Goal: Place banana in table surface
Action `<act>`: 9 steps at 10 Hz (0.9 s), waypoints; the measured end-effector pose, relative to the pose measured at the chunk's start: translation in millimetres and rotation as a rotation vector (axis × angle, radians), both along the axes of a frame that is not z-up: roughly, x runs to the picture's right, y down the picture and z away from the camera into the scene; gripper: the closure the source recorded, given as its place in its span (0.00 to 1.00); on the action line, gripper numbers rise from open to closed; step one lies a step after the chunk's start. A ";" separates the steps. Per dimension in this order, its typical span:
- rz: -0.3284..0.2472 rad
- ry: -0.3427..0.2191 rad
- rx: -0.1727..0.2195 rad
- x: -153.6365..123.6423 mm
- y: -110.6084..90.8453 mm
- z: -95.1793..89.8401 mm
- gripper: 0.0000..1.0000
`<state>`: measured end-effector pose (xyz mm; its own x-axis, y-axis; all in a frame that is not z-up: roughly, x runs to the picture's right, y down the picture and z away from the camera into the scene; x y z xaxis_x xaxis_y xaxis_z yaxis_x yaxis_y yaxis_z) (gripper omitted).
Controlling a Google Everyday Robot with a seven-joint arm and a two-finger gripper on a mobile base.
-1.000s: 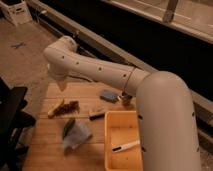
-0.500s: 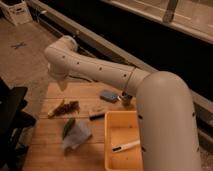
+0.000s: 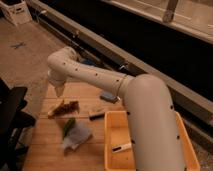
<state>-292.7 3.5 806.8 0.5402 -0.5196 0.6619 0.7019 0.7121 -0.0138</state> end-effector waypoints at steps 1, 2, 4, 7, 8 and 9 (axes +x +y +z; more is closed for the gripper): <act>0.001 -0.021 -0.018 -11.6 6.6 8.9 0.35; 0.002 -0.036 -0.034 -18.8 12.4 17.3 0.35; -0.001 -0.063 -0.070 -32.1 19.8 29.0 0.35; -0.005 -0.077 -0.140 -37.6 40.4 54.7 0.35; 0.001 -0.071 -0.164 -34.8 44.5 60.5 0.35; 0.004 -0.065 -0.182 -32.2 48.6 66.1 0.35</act>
